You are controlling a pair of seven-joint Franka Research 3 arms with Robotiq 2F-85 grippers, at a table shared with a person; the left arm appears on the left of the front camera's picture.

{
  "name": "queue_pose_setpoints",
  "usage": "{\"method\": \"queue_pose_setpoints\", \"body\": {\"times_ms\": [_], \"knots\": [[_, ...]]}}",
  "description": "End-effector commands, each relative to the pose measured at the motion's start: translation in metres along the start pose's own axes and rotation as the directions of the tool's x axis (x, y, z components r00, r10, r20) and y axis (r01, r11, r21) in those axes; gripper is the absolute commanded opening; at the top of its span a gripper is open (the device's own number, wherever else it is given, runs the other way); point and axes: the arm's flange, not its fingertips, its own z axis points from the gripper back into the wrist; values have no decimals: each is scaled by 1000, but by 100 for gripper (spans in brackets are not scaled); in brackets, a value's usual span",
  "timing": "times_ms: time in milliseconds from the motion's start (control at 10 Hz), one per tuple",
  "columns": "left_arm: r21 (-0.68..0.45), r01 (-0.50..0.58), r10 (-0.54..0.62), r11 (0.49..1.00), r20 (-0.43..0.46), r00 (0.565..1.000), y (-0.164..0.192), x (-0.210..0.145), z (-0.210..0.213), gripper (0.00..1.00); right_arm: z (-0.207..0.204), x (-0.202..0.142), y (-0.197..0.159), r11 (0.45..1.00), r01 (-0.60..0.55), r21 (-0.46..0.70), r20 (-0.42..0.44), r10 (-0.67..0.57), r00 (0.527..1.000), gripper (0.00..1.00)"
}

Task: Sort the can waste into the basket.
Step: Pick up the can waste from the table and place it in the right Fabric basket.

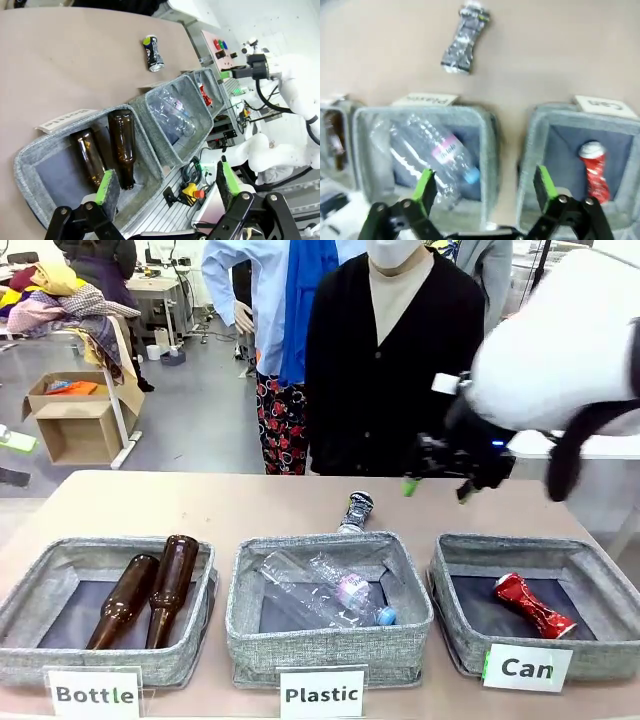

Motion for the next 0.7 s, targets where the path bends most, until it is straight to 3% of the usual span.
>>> {"method": "queue_pose_setpoints", "body": {"times_ms": [0,200,300,600], "knots": [[-1,20,-20,1000,0,1000,0,-2,1,100,-36,47,47,979,125,-163,-16,-129,991,100],[-1,20,-20,1000,0,1000,0,-2,1,100,-77,72,79,965,131,-225,-28,-140,990,100],[-1,20,-20,1000,0,1000,0,-2,1,100,-94,85,87,950,173,-261,8,-177,984,100],[-1,20,-20,1000,0,1000,0,-2,1,100,-143,102,100,959,165,-229,56,-156,986,100]]}}
